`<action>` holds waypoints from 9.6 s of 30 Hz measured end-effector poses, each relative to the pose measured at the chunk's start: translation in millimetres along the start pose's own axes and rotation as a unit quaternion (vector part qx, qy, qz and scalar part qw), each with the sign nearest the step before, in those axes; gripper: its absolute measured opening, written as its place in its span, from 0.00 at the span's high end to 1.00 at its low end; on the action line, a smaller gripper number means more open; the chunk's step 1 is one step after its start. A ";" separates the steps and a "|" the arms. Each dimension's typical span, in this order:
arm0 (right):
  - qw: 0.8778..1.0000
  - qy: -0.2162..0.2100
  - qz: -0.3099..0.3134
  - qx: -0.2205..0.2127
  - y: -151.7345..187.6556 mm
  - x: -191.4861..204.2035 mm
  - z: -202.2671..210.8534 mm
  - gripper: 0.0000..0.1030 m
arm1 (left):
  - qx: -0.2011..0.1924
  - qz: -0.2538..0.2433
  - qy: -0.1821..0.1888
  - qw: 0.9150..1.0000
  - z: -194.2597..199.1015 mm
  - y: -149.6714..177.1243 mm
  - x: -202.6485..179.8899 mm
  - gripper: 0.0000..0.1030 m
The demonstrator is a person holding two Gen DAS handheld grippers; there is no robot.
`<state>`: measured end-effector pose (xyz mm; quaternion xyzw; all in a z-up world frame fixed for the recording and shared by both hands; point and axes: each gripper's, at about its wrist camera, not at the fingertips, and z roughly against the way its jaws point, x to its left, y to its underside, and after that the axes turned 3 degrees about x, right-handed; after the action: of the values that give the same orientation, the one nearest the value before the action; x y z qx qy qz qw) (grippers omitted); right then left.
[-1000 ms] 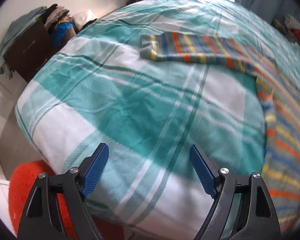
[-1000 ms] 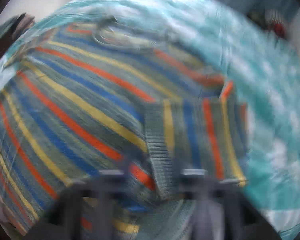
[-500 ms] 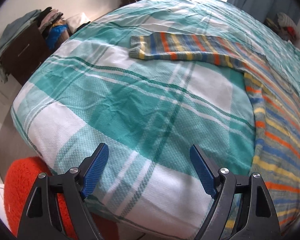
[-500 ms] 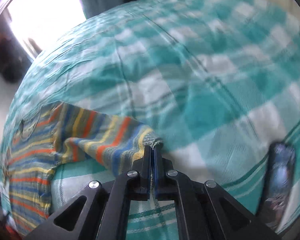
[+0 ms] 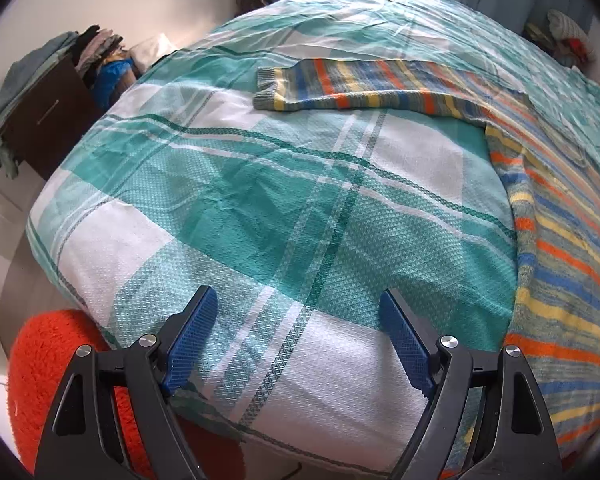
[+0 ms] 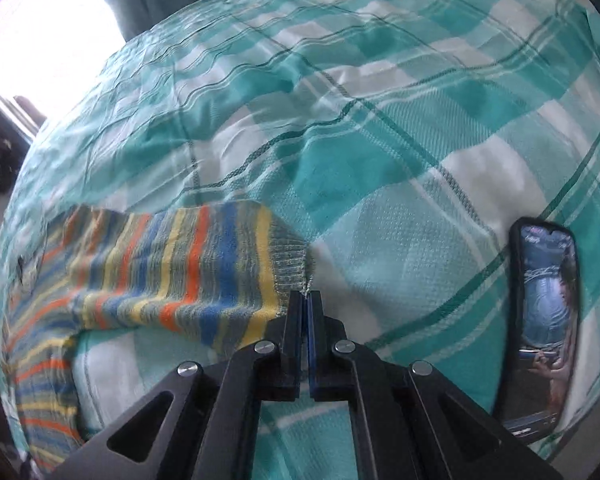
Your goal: Fold small clothes
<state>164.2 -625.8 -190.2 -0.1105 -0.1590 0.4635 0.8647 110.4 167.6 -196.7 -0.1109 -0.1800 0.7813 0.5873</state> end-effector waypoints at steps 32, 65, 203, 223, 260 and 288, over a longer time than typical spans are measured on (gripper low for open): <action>0.964 -0.116 -0.235 -0.036 67.2 -28.2 -14.7 1.00 | -0.002 -0.004 -0.002 1.000 -5.1 0.8 -2.9 0.14; 0.967 -0.081 0.240 0.035 269.8 174.6 76.4 0.78 | -0.007 -0.363 0.119 0.924 77.5 111.8 -155.3 0.13; 0.952 -0.133 0.276 0.019 210.0 216.3 40.3 0.63 | -0.025 -0.120 0.067 0.990 32.8 69.2 -77.7 0.01; 0.921 -0.109 0.372 -0.028 321.4 255.6 57.1 0.15 | -0.025 -0.112 0.076 0.991 22.9 73.6 -74.9 0.00; 0.927 -0.161 0.337 -0.047 311.1 243.6 72.0 0.14 | 0.022 0.174 0.140 0.975 -79.1 -159.5 85.3 0.28; 0.926 -0.193 0.320 -0.056 304.4 240.1 78.9 0.14 | -0.057 -0.306 0.156 0.937 47.0 -70.6 -317.9 0.30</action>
<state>25.9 -255.2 -178.8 -0.1120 -0.3042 0.7186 0.6153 245.1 -126.5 -137.0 -0.2037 -0.1558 0.5251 0.8115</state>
